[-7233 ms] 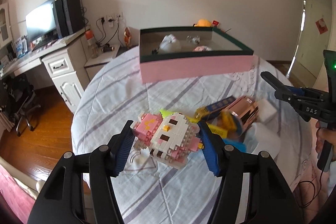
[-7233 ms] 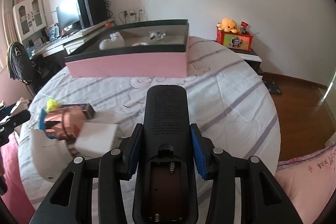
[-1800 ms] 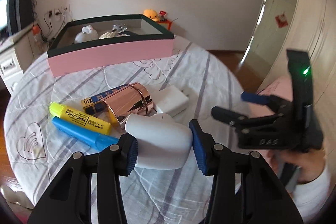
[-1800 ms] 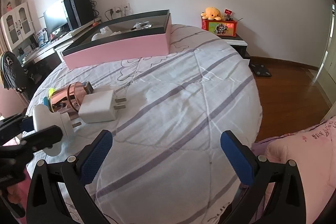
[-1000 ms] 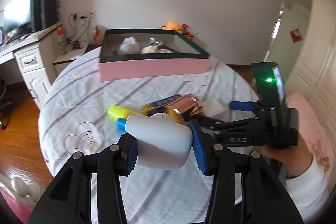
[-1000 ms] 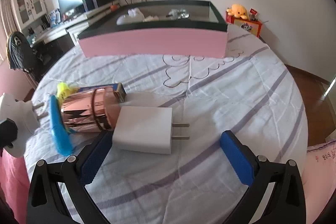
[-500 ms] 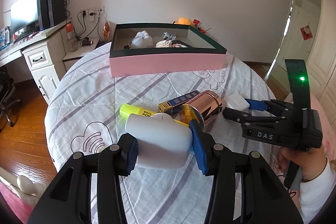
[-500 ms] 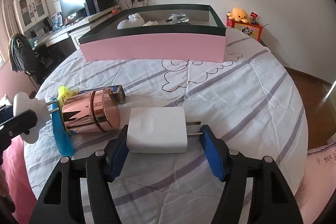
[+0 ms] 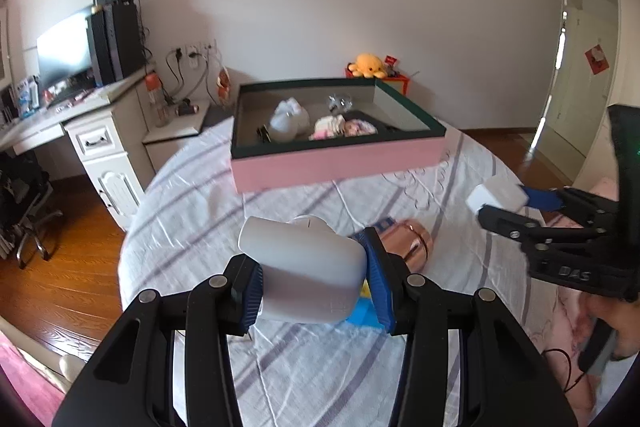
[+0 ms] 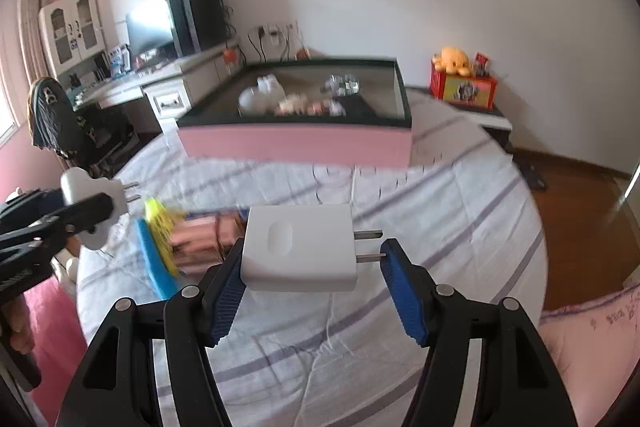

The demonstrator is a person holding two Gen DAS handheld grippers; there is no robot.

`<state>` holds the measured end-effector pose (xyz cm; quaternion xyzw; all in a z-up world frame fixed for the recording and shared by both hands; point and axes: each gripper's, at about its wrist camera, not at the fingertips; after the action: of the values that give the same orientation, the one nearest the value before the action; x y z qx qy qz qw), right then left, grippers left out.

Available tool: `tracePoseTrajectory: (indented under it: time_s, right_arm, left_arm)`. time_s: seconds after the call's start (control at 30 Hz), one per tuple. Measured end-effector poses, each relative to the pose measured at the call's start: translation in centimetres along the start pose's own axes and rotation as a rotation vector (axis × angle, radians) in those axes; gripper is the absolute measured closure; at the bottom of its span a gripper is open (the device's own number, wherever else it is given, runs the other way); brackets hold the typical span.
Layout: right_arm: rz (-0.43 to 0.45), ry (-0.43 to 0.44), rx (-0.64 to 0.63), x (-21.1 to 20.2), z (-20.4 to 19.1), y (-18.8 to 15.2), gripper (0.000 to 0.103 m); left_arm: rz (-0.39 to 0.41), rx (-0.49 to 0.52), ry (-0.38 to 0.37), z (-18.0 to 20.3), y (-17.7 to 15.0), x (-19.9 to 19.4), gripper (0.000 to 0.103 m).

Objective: Organize rigid objects
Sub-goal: 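Carry the white piece and white charger into the pink box and release both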

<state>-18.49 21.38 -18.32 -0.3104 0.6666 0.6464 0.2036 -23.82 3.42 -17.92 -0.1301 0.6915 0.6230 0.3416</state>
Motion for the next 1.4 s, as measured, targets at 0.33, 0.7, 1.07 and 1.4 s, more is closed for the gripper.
tracePoseTrajectory:
  time_s: [0.33, 0.7, 1.07, 1.4]
  right_arm:
    - [0.131, 0.006, -0.051, -4.3, -1.3, 3.1, 0.036]
    - [0.206, 0.004, -0.091, -6.2, -1.6, 6.5, 0.036]
    - [0.2, -0.02, -0.125, -3.2, 0.0, 10.7, 0.036]
    - [0.122, -0.046, -0.125, 4.8, 3.2, 15.9, 0.036]
  left_arm:
    - [0.11, 0.011, 0.089, -0.2, 3.1, -2.9, 0.057]
    - [0.196, 0.036, 0.148, -0.9, 7.0, -4.7, 0.057]
    - [0.192, 0.097, 0.13, -0.6, 12.6, -0.4, 0.057]
    - [0.069, 0.147, 0.117, -1.1, 17.9, 10.1, 0.057]
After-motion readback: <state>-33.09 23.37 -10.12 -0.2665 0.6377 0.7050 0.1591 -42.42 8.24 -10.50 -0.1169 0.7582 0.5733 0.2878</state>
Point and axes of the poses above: each gripper's, at about its wrist camera, not at the fingertips, and x roughly the way its jaws point, z to its right, y to its top, and after that the axes turned 3 degrees about -z, right-handed
